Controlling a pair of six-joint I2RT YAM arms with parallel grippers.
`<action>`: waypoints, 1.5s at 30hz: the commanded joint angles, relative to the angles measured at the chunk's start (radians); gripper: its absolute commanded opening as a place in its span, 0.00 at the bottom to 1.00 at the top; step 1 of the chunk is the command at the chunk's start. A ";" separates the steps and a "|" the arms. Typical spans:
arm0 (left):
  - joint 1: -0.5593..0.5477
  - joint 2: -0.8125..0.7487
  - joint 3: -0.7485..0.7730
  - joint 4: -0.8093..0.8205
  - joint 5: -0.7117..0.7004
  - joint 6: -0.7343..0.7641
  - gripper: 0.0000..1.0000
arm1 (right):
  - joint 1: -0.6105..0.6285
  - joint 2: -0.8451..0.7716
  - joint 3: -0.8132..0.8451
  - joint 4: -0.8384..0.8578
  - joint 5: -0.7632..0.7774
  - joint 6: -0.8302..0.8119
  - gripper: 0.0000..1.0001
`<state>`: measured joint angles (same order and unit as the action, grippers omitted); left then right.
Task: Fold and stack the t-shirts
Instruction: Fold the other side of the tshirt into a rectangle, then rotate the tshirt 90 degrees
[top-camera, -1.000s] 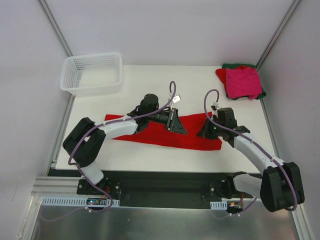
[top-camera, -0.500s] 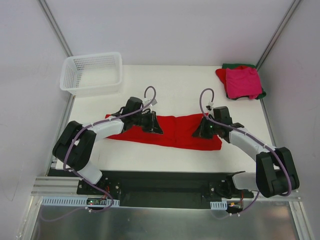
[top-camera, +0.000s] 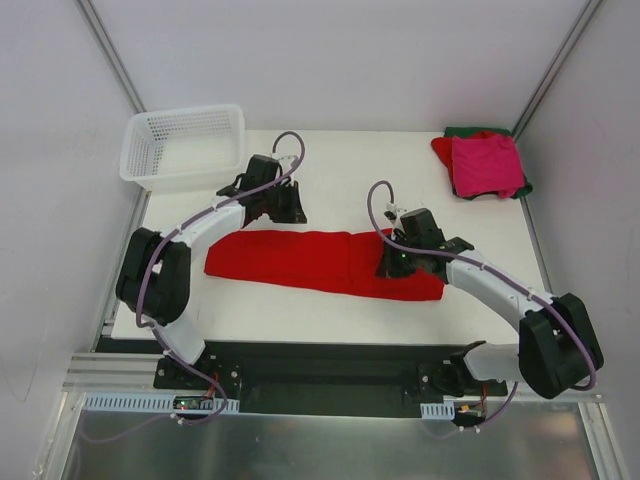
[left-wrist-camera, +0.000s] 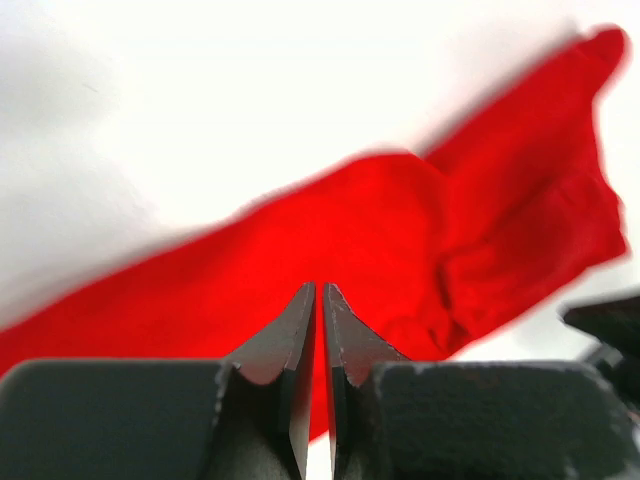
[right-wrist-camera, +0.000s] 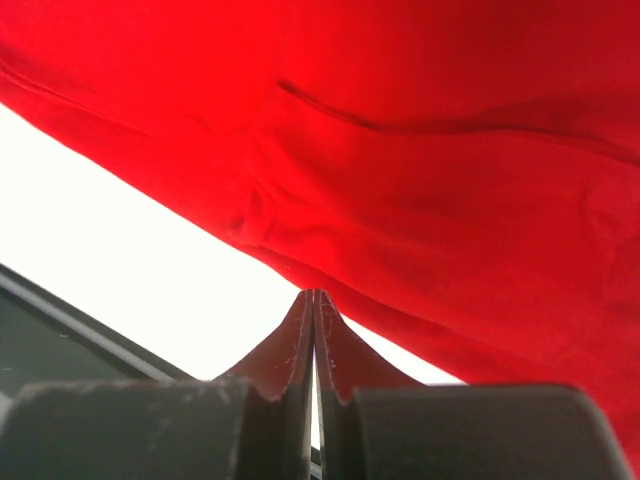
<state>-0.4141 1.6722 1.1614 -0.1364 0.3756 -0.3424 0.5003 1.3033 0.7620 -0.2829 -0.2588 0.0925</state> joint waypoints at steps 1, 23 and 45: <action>0.037 0.113 0.145 -0.117 -0.124 0.078 0.06 | 0.030 -0.056 0.033 -0.127 0.138 -0.060 0.01; 0.141 0.385 0.400 -0.344 -0.153 0.180 0.00 | 0.285 0.005 -0.039 -0.121 0.322 0.064 0.01; 0.126 0.414 0.324 -0.348 -0.125 0.151 0.00 | 0.373 0.200 -0.013 -0.082 0.409 0.150 0.01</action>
<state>-0.2737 2.0758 1.5055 -0.4641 0.2565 -0.1905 0.8642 1.4502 0.7353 -0.3679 0.1097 0.2150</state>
